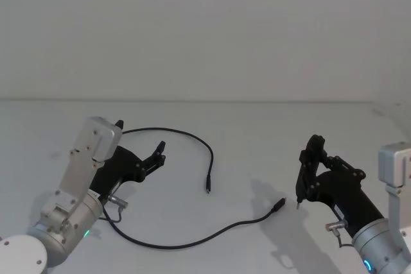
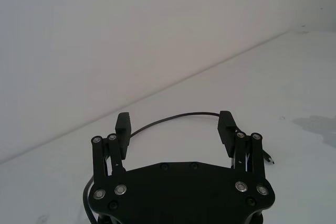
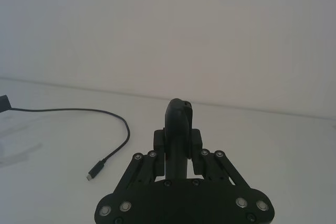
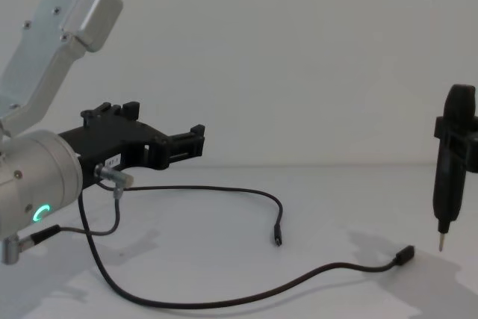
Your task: Pick up the data cable with the one hand.
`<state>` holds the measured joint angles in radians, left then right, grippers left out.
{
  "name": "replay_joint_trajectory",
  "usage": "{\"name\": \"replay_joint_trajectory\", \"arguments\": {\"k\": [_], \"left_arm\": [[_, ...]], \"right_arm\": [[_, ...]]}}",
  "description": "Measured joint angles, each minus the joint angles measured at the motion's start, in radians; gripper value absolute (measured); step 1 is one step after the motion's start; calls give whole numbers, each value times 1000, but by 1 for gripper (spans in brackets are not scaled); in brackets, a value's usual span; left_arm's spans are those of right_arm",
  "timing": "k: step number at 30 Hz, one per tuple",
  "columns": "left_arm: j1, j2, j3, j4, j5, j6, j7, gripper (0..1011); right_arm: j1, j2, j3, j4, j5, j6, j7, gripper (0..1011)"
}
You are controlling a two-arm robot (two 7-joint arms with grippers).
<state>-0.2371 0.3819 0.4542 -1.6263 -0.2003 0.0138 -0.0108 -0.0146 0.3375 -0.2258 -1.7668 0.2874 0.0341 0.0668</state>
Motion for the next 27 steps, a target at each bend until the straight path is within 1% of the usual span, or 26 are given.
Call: {"name": "replay_joint_trajectory", "arguments": {"k": [27], "left_arm": [[0,0,0,0,0,0,0,1001]], "right_arm": [[0,0,0,0,0,0,0,279]]}}
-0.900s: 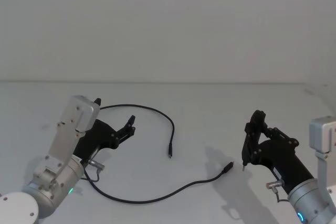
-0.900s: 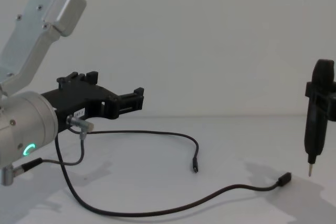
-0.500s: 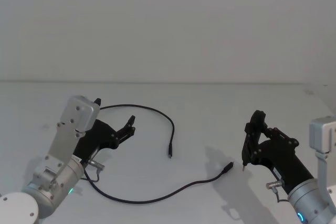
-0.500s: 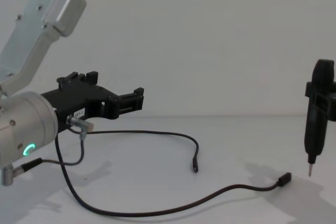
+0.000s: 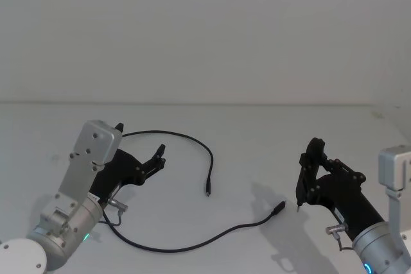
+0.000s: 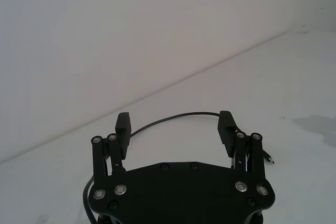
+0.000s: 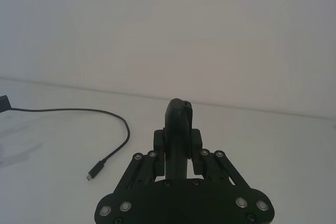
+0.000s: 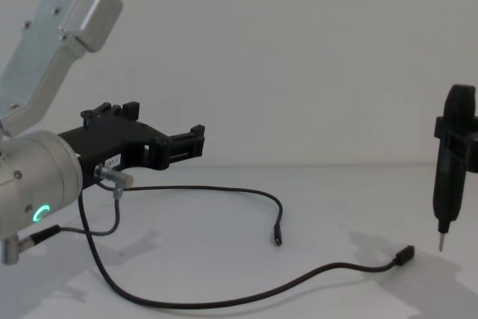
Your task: Pick up the data cable with the one hand.
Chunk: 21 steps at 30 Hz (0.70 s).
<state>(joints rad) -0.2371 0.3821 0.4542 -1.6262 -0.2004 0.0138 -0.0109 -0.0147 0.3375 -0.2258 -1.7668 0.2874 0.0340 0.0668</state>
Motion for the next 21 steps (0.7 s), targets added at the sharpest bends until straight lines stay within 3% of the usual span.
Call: {"name": "replay_joint_trajectory", "arguments": {"k": [21], "left_arm": [[0,0,0,0,0,0,0,1001]], "right_arm": [[0,0,0,0,0,0,0,279]]}}
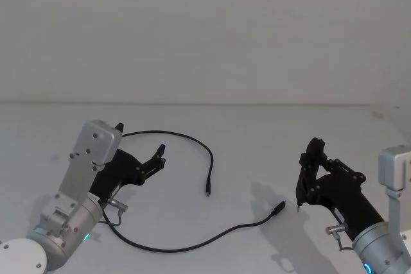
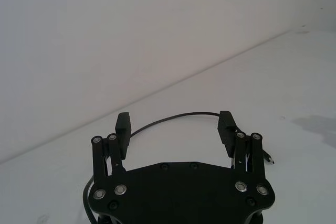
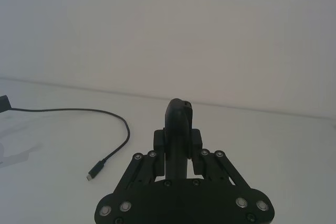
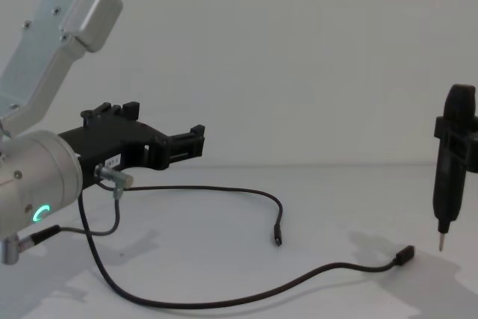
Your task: Pick up the data cable with the one hand.
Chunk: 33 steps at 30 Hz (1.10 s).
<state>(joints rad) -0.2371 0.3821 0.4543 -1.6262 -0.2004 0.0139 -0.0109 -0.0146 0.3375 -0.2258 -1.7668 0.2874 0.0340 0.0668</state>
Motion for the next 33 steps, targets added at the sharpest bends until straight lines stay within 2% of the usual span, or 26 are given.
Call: {"name": "replay_joint_trajectory", "arguments": {"k": [11,16,26,33], "left_arm": [[-1,0,0,0,0,1,-2,1001],[-7,7,3,-2,-2,4,-29,1001],[-31,40,15,-18,-27,33,-130,1001],[-63,71,34,-34,-51,79,-233,1001]], "right_arm": [[0,0,0,0,0,0,0,279],[0,0,0,0,0,0,0,279],[0,0,0,0,0,0,0,279],[0,0,0,0,0,0,0,279]]}}
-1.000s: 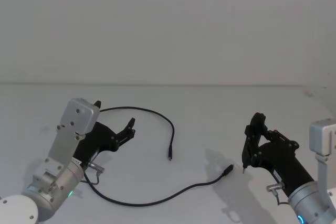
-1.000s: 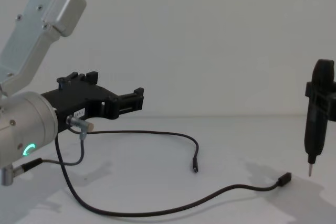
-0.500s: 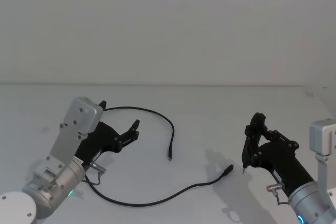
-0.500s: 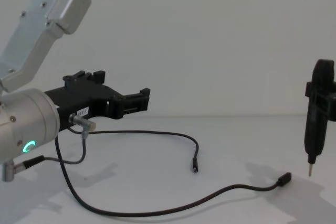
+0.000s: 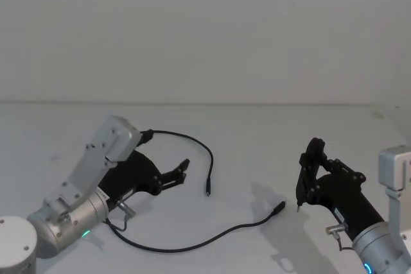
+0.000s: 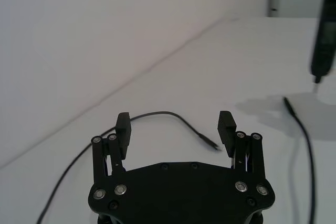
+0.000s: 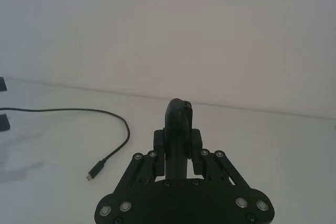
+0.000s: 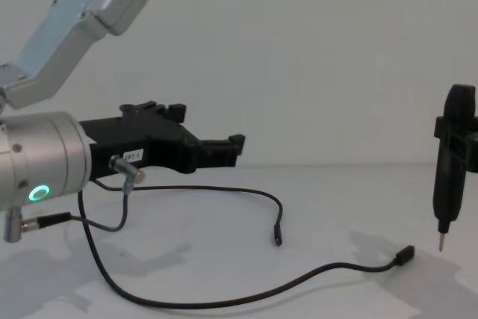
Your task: Pick up the data cable with the one hand.
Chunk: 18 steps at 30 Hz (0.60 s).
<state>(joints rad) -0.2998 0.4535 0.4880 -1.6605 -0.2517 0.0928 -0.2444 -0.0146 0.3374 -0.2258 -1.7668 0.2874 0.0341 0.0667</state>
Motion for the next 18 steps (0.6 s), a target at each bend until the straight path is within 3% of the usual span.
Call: {"name": "replay_joint_trajectory", "arguments": {"k": [9,18], "left_arm": [[-55,22,39,-12,-28,104,-131,1001],[-118,17,88,-10,-48,238,-214,1001]], "right_arm": [[0,0,0,0,0,0,0,279],[0,0,0,0,0,0,0,279]]}}
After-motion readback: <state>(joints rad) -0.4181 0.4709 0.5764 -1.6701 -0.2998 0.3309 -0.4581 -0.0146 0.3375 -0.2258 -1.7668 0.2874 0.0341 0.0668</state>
